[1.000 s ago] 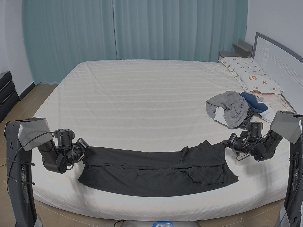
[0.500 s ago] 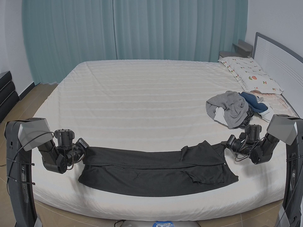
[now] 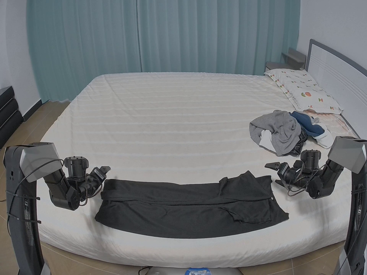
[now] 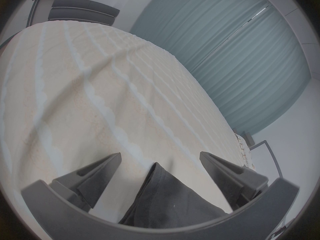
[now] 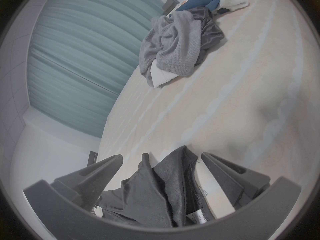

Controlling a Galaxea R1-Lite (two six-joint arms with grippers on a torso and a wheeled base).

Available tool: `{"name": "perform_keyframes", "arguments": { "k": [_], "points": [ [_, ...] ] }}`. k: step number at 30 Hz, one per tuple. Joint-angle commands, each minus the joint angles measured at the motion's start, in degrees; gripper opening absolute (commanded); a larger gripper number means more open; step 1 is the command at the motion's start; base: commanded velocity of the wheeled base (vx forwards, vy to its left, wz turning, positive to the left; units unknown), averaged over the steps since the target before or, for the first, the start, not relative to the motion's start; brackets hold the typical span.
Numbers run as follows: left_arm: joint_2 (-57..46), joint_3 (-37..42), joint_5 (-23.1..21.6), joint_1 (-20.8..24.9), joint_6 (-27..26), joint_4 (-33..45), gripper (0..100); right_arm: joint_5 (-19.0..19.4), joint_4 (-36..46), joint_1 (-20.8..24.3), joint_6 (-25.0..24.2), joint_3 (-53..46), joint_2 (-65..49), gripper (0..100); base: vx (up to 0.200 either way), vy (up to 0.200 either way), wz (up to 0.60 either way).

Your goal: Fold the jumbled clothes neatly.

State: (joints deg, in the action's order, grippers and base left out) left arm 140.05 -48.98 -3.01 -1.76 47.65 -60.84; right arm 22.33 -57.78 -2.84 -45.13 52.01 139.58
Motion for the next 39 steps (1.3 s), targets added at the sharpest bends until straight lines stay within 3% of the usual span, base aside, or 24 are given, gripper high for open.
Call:
{"name": "perform_keyframes", "arguments": {
  "k": [1, 10, 19, 31, 39],
  "points": [
    [-3.2, 2.0, -0.8, -0.7, 0.2, 0.0, 100, -0.1, 0.0, -0.6, -1.1, -1.1, -2.9, 100, 0.000, 0.000, 0.00],
    [-8.6, 4.2, -1.6, -0.1, 0.0, 0.5, 100, -2.5, 1.7, -0.2, -0.9, -3.0, -8.2, 100, 0.000, 0.000, 0.00],
    [-9.3, 13.6, -1.8, -0.1, 0.2, -1.5, 100, -1.7, -0.4, -2.3, -1.3, -14.8, -11.4, 100, 0.000, 0.000, 0.00],
    [-9.0, 21.1, -4.0, 2.5, -0.5, -8.7, 100, -1.0, -2.6, -1.7, -1.4, -17.3, -10.6, 100, -0.050, 0.000, 0.00],
    [-7.5, 24.6, -4.5, 3.1, -6.7, -11.9, 100, -0.7, -2.6, -1.6, -1.5, -17.6, -10.6, 100, 0.000, 0.000, 0.00]
  ]
}}
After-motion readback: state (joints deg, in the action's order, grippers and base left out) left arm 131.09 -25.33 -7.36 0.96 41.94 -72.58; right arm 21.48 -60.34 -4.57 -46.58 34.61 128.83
